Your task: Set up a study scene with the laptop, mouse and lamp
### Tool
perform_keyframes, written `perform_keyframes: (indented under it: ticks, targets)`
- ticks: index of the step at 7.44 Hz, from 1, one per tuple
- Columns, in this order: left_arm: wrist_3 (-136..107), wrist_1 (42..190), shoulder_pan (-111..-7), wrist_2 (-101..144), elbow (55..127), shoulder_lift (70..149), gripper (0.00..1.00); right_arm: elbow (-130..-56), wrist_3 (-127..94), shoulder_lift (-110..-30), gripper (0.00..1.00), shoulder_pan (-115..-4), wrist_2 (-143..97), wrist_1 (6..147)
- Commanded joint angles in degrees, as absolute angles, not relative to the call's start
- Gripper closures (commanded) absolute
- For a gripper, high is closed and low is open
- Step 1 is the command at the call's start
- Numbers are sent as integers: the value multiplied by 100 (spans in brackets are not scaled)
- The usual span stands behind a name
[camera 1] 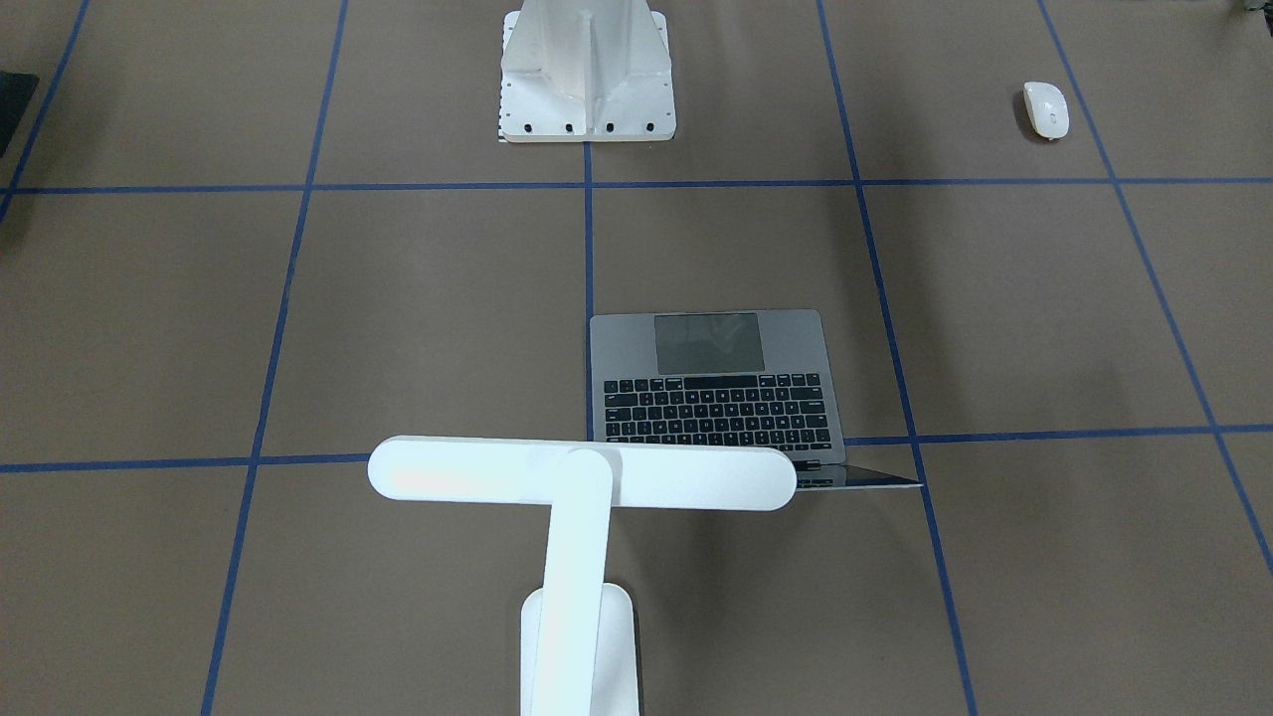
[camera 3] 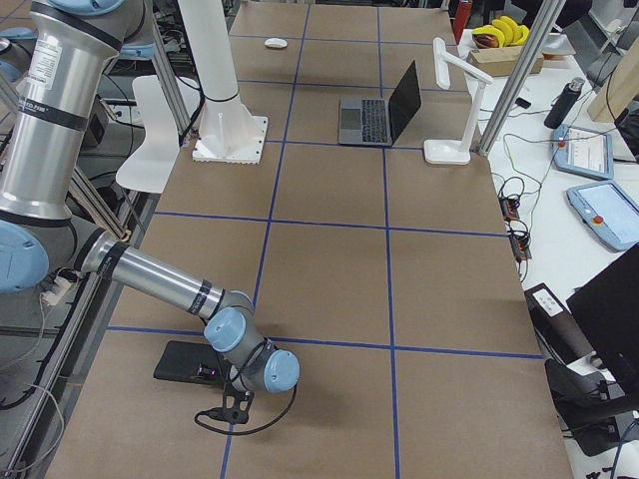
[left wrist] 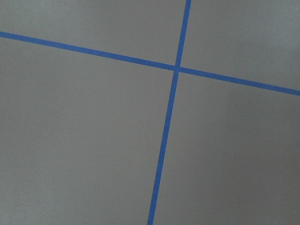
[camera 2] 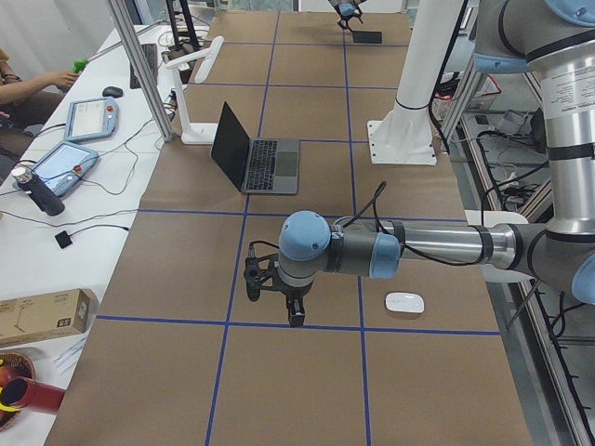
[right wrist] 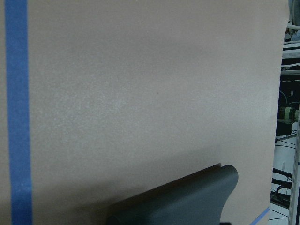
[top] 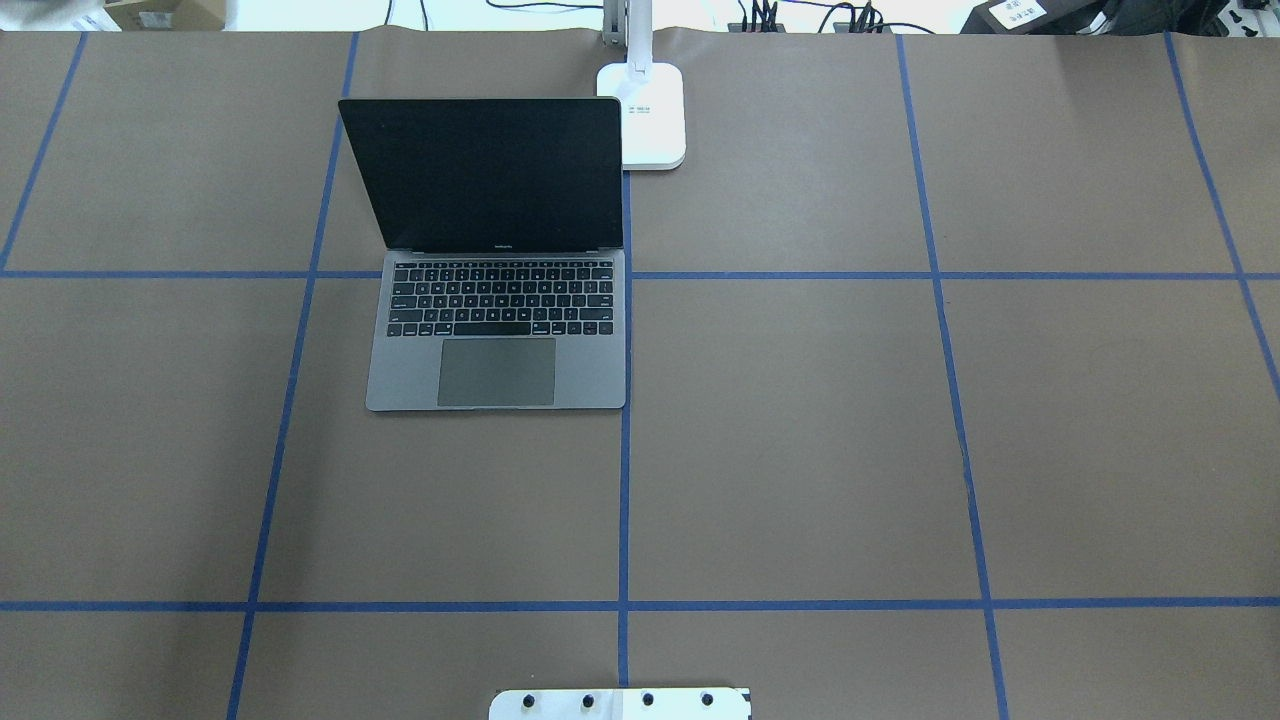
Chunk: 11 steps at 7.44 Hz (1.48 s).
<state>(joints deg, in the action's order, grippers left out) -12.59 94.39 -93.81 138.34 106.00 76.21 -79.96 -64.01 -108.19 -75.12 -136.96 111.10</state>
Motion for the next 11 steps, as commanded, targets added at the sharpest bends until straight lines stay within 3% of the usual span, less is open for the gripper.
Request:
perform_keyframes:
  ticks: [1, 4, 7, 11]
  targets:
    - [-1257, 9439, -9430, 13834, 10608, 7620, 0, -7945, -6381, -10819, 35, -7445, -13667, 11109]
    - [-1257, 9439, -9448, 13834, 10608, 7620, 0, -7945, -6293, -10819, 55, -7365, -13667, 11066]
    - [-1257, 9439, -9475, 13834, 10608, 7620, 0, -8015, -5960, -10819, 97, -7365, -13719, 11030]
    - [-1257, 9431, -9475, 13834, 10600, 7620, 0, -8786, -5836, -10846, 100, -7374, -13922, 11092]
